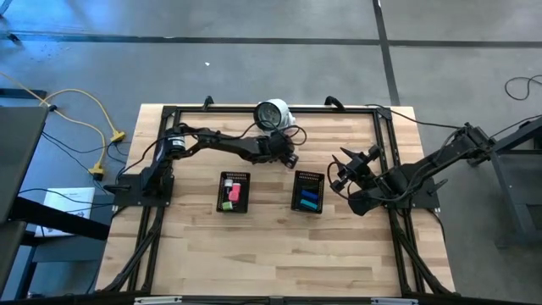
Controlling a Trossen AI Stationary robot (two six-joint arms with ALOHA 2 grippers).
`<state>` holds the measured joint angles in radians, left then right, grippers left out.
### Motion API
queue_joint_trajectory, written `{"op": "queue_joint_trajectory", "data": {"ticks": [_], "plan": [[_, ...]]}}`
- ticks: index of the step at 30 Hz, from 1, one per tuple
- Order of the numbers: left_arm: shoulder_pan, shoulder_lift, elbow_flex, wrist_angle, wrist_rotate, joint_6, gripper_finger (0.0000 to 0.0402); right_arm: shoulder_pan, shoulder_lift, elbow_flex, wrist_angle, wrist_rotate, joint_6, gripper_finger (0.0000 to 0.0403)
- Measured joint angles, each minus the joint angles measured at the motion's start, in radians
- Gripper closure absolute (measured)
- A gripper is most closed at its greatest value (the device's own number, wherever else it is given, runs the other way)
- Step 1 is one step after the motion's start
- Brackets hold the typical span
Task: Pick & Place Office items
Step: Put the red charger adapter into the left black bin
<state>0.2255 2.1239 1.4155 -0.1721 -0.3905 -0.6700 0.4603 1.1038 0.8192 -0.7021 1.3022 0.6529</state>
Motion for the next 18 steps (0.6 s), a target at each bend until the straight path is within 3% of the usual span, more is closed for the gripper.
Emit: {"op": "queue_joint_trajectory", "data": {"ticks": [11, 18], "plan": [[-0.016, -0.008, 0.000, -0.006, 0.026, 0.071, 0.0200, 0.000, 0.000, 0.000, 0.000, 0.000, 0.000, 0.0263], [-0.049, -0.082, -0.002, -0.007, 0.032, 0.128, 0.0200, 0.000, 0.000, 0.000, -0.001, -0.008, 0.000, 0.0263]]}}
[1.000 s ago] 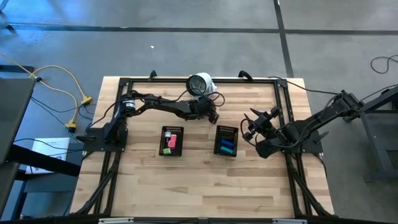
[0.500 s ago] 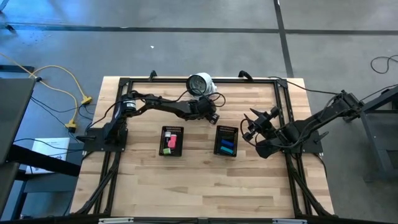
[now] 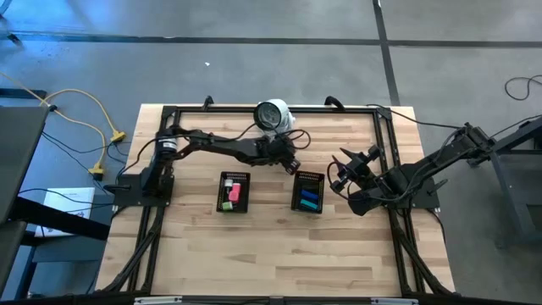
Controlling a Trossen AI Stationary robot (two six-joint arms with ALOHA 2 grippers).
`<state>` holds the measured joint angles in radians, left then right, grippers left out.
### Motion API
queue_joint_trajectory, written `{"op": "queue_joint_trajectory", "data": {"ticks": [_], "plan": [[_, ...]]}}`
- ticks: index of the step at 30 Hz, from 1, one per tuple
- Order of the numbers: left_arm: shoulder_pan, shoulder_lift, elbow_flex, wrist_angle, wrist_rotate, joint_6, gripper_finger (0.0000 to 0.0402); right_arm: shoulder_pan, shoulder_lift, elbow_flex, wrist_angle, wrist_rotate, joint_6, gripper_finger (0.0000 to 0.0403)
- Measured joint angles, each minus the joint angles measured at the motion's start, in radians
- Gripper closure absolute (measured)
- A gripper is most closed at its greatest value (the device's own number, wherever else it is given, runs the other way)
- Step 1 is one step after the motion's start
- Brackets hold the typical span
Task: Pick & Place Office items
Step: Put the red charger adapter into the left black bin
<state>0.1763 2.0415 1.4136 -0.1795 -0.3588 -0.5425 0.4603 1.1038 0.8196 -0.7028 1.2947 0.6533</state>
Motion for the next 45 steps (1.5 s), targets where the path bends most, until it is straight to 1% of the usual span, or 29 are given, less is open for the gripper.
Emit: {"op": "queue_joint_trajectory", "data": {"ticks": [3, 8, 12, 15, 18, 22, 24, 25, 27, 29, 33, 36, 40, 45], "plan": [[-0.021, -0.039, 0.000, -0.002, -0.006, 0.031, 0.0200, 0.000, 0.000, 0.000, 0.001, -0.019, 0.000, 0.0263], [-0.073, -0.114, 0.000, -0.010, -0.007, 0.128, 0.0200, 0.000, 0.000, 0.000, 0.009, -0.026, 0.000, 0.0263], [-0.126, -0.178, 0.000, -0.050, -0.012, 0.242, 0.0200, 0.000, 0.000, 0.000, 0.041, -0.090, -0.021, 0.0263], [-0.171, -0.216, 0.001, -0.099, -0.012, 0.328, 0.0200, 0.000, 0.000, 0.000, 0.132, -0.158, -0.109, 0.0263], [-0.210, -0.238, 0.001, -0.158, -0.013, 0.383, 0.0200, 0.002, 0.006, 0.000, 0.305, -0.259, -0.281, 0.0263], [-0.249, -0.261, 0.001, -0.250, -0.014, 0.416, 0.0200, 0.020, 0.036, 0.000, 0.539, -0.469, -0.516, 0.0263], [-0.266, -0.268, 0.001, -0.321, -0.018, 0.426, 0.0200, 0.023, 0.067, 0.001, 0.625, -0.568, -0.574, 0.0263], [-0.278, -0.272, 0.001, -0.359, -0.030, 0.433, 0.0200, 0.023, 0.084, 0.002, 0.651, -0.597, -0.584, 0.0263], [-0.305, -0.280, 0.001, -0.429, -0.090, 0.434, 0.0200, 0.022, 0.118, 0.001, 0.674, -0.617, -0.577, 0.0263], [-0.340, -0.283, 0.001, -0.504, -0.181, 0.434, 0.0200, 0.017, 0.146, 0.001, 0.680, -0.608, -0.544, 0.0263], [-0.419, -0.284, 0.001, -0.657, -0.427, 0.433, 0.0200, -0.011, 0.205, 0.000, 0.695, -0.553, -0.439, 0.0263], [-0.482, -0.284, 0.000, -0.721, -0.588, 0.410, 0.0200, -0.047, 0.247, 0.000, 0.770, -0.559, -0.399, 0.0263], [-0.566, -0.284, 0.000, -0.732, -0.751, 0.395, 0.0200, -0.106, 0.305, 0.000, 0.876, -0.639, -0.396, 0.0263], [-0.652, -0.284, 0.000, -0.738, -0.846, 0.396, 0.0200, -0.167, 0.330, 0.000, 0.973, -0.809, -0.393, 0.0263]]}}
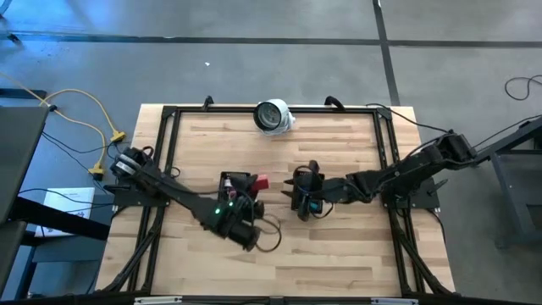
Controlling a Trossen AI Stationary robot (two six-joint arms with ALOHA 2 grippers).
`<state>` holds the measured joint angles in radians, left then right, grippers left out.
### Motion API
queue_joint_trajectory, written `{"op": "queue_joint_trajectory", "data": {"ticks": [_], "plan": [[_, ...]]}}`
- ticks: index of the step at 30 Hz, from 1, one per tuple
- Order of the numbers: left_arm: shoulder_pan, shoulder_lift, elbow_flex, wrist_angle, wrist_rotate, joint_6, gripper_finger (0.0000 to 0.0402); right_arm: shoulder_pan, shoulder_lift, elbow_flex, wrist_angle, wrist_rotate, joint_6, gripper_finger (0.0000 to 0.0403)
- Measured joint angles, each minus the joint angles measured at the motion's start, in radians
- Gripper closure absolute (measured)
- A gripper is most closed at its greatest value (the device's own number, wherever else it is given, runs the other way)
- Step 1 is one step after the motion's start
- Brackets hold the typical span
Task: Pick & Place Office items
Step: Put the red charger adapter into the left black bin
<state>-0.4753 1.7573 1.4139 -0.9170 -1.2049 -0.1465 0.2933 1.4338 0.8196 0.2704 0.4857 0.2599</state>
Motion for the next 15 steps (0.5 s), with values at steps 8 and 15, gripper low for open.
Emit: {"op": "queue_joint_trajectory", "data": {"ticks": [8, 15], "plan": [[-0.090, 0.000, 0.000, 0.001, -0.134, 0.012, 0.0200, -0.026, 0.000, 0.000, 0.186, -0.218, -0.002, 0.0263], [-0.104, 0.000, 0.000, 0.054, -0.136, 0.068, 0.0200, -0.058, 0.022, 0.001, 0.322, -0.321, 0.003, 0.0263]]}}
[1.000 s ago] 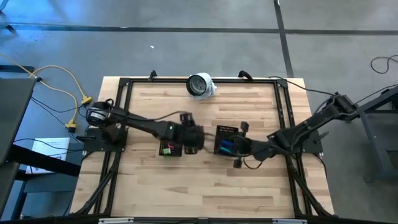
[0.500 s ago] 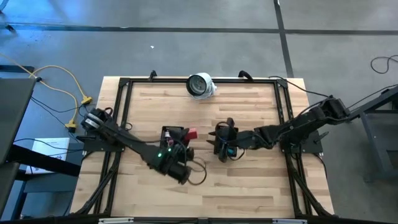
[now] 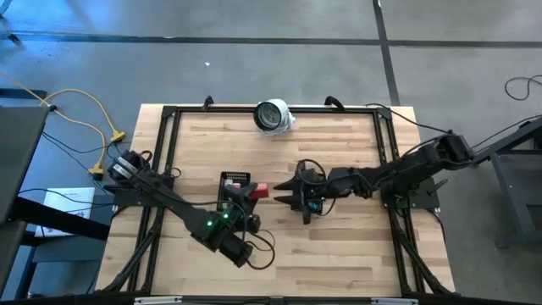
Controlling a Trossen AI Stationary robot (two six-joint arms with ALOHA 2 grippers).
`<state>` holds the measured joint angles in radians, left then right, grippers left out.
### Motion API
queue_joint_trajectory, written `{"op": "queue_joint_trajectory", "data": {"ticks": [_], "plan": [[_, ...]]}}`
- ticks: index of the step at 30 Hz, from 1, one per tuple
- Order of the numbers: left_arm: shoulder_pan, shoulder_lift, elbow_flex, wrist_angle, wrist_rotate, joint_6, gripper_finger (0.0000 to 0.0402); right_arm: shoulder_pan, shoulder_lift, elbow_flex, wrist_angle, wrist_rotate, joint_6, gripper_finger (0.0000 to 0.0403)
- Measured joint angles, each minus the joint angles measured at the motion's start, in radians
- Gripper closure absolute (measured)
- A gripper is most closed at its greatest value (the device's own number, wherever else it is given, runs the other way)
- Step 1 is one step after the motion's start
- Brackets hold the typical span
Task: Pick & Place Office items
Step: Put the red charger adapter into the left black bin
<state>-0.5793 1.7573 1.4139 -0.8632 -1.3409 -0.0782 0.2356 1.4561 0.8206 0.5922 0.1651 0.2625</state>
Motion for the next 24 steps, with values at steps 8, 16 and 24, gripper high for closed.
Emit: {"op": "queue_joint_trajectory", "data": {"ticks": [8, 16, 24], "plan": [[0.000, 0.000, -0.001, 0.115, -0.004, 0.156, 0.0200, -0.062, 0.072, -0.001, 0.083, -0.169, 0.064, 0.0263], [0.000, -0.002, -0.001, 0.127, -0.026, 0.166, 0.0200, -0.068, 0.082, -0.002, 0.116, -0.171, 0.065, 0.0237], [0.002, -0.002, -0.002, 0.191, -0.032, 0.239, 0.0200, -0.072, 0.081, -0.002, 0.111, -0.145, 0.054, 0.0202]]}}
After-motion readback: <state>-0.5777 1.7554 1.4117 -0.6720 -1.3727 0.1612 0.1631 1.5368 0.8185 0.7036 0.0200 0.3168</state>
